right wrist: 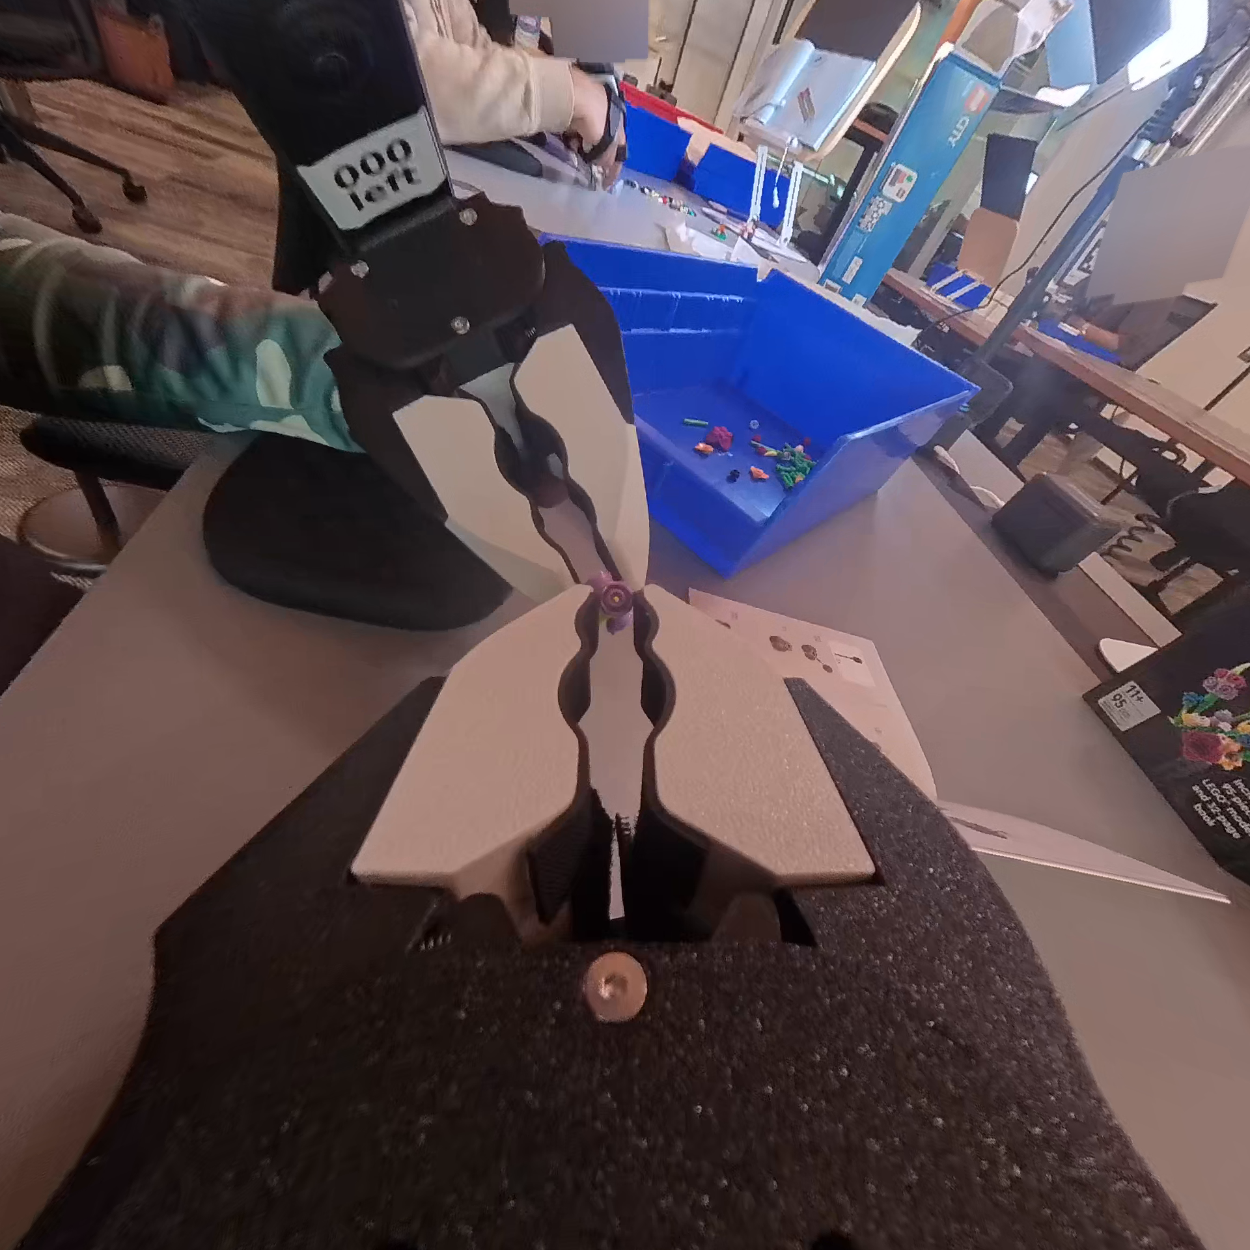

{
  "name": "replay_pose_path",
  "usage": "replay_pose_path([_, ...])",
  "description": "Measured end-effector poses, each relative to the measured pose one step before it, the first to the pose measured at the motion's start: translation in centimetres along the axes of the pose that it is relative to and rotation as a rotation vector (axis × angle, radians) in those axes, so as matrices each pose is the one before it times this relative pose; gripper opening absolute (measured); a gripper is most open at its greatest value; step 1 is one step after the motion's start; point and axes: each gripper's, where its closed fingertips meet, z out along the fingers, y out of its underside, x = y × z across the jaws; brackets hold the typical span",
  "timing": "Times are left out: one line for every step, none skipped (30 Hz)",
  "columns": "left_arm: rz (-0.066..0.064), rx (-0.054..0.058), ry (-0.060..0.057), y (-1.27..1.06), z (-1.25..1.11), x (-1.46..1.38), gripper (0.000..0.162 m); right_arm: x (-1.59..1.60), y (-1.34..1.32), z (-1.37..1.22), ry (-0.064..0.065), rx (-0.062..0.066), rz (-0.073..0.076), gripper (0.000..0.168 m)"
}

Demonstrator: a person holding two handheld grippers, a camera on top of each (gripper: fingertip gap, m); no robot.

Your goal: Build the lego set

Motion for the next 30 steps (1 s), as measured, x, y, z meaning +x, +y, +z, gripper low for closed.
replay_pose_path([0.0032, -0.0014, 0.0012, 0.011, 0.017, 0.044, 0.01, -0.025, 0.208, 0.099, 0.0011, -0.0137, -0.0078, 0.01])
replay_pose_path([0.0012, -0.0017, 0.0005, 0.025, 0.01, 0.018, 0.01, -0.121, 0.059, 0.071, -0.0046, -0.0043, -0.0065, 0.01])
replay_pose_path([-0.0003, 0.0002, 0.0003, -0.003, -0.007, 0.011, 0.01, -0.126, -0.024, 0.052, -0.0062, 0.0019, 0.0022, 0.01])
replay_pose_path([-0.0016, 0.0036, 0.0, -0.051, -0.021, -0.012, 0.01, -0.09, -0.041, 0.043, -0.0065, 0.0036, 0.0051, 0.01])
replay_pose_path([-0.0027, 0.0059, -0.0001, -0.093, -0.047, -0.022, 0.01, 0.015, 0.018, 0.017, 0.0005, 0.0001, 0.0038, 0.01])
replay_pose_path([-0.0027, 0.0049, 0.0028, -0.05, -0.041, 0.022, 0.01, 0.105, -0.032, -0.036, 0.0058, 0.0029, 0.0018, 0.01])
replay_pose_path([-0.0019, 0.0032, 0.0031, -0.041, -0.027, 0.024, 0.01, 0.039, -0.024, -0.023, 0.0007, 0.0022, 0.003, 0.01])
replay_pose_path([0.0001, 0.0027, 0.0003, -0.046, -0.034, 0.009, 0.01, -0.019, -0.037, -0.017, -0.0023, 0.004, 0.0045, 0.01])
replay_pose_path([0.0017, 0.0007, -0.0003, -0.014, -0.011, 0.018, 0.01, -0.027, -0.006, 0.003, -0.0016, 0.0005, 0.001, 0.01])
replay_pose_path([0.002, -0.001, -0.0005, 0.009, -0.006, 0.003, 0.01, -0.041, 0.008, 0.011, -0.0007, -0.0003, -0.0016, 0.01])
replay_pose_path([0.0013, -0.0004, -0.0006, 0.002, 0.006, 0.019, 0.01, -0.081, -0.038, 0.02, -0.0035, 0.0026, -0.0013, 0.01])
replay_pose_path([-0.0001, 0.0006, 0.0019, -0.014, 0.008, 0.032, 0.01, -0.121, 0.011, 0.048, -0.0056, -0.0008, -0.0012, 0.01])
replay_pose_path([-0.0009, -0.003, 0.0018, 0.041, 0.011, 0.028, 0.01, 0.026, 0.052, 0.037, 0.0036, -0.0027, -0.0025, 0.01])
replay_pose_path([0.0, -0.0067, -0.0002, 0.099, 0.021, -0.002, 0.01, 0.032, 0.11, 0.027, 0.0018, -0.0075, -0.0014, 0.01])
replay_pose_path([0.0024, -0.0049, -0.0023, 0.054, 0.012, -0.023, 0.01, 0.033, 0.042, 0.014, 0.0011, -0.0021, 0.0018, 0.01])
replay_pose_path([0.0008, 0.0015, -0.0035, -0.027, -0.028, -0.038, 0.01, 0.009, -0.064, -0.011, 0.0005, 0.0045, 0.002, 0.01])
replay_pose_path([-0.0073, 0.0079, -0.0007, -0.098, -0.061, -0.049, 0.01, 0.015, -0.092, -0.036, 0.0019, 0.0058, 0.0002, 0.01])
replay_pose_path([-0.0148, 0.0101, 0.002, -0.112, -0.076, -0.059, 0.01, 0.048, -0.068, -0.014, 0.0065, 0.0059, -0.0011, 0.01])
replay_pose_path([-0.0157, 0.0106, 0.0008, -0.116, -0.069, -0.081, 0.009, 0.1, -0.043, -0.016, 0.0117, 0.0045, -0.0038, 0.01])
replay_pose_path([-0.0123, 0.0127, -0.0001, -0.138, -0.071, -0.085, 0.009, 0.066, -0.076, -0.027, 0.0068, 0.0057, -0.0032, 0.01])
replay_pose_path([-0.0093, 0.0149, 0.0017, -0.173, -0.083, -0.028, 0.009, -0.022, -0.153, -0.041, -0.0007, 0.0118, 0.0049, 0.01])
replay_pose_path([-0.0084, 0.0167, 0.0033, -0.188, -0.09, -0.006, 0.009, -0.051, -0.223, -0.043, -0.0069, 0.0197, 0.0169, 0.01])
replay_pose_path([-0.0063, 0.0153, 0.0034, -0.173, -0.083, 0.012, 0.009, -0.047, -0.166, -0.036, -0.0086, 0.0162, 0.0194, 0.01])
replay_pose_path([-0.0006, 0.0082, 0.0022, -0.096, -0.051, 0.024, 0.009, -0.046, -0.041, -0.007, -0.0068, 0.007, 0.0089, 0.01])
replay_pose_path([0.0067, 0.0022, 0.0001, -0.028, -0.022, 0.031, 0.009, -0.073, -0.015, -0.007, -0.0041, 0.0034, -0.0012, 0.01])
replay_pose_path([0.0105, 0.0031, 0.0021, -0.054, -0.032, 0.1, 0.009, -0.196, -0.12, -0.009, -0.0118, 0.0094, 0.0017, 0.01])
replay_pose_path([0.0087, 0.0108, 0.0064, -0.144, -0.07, 0.151, 0.009, -0.259, -0.245, -0.042, -0.018, 0.0191, 0.0099, 0.009])
replay_pose_path([0.0042, 0.0198, 0.008, -0.271, -0.112, 0.14, 0.009, -0.268, -0.358, -0.045, -0.0221, 0.0275, 0.0171, 0.009])
replay_pose_path([0.0012, 0.0253, 0.0083, -0.351, -0.109, 0.146, 0.009, -0.278, -0.391, -0.049, -0.0255, 0.0298, 0.0202, 0.009])
replay_pose_path([0.0005, 0.0271, 0.0048, -0.393, -0.095, 0.085, 0.009, -0.217, -0.408, -0.041, -0.0221, 0.0306, 0.0208, 0.009])
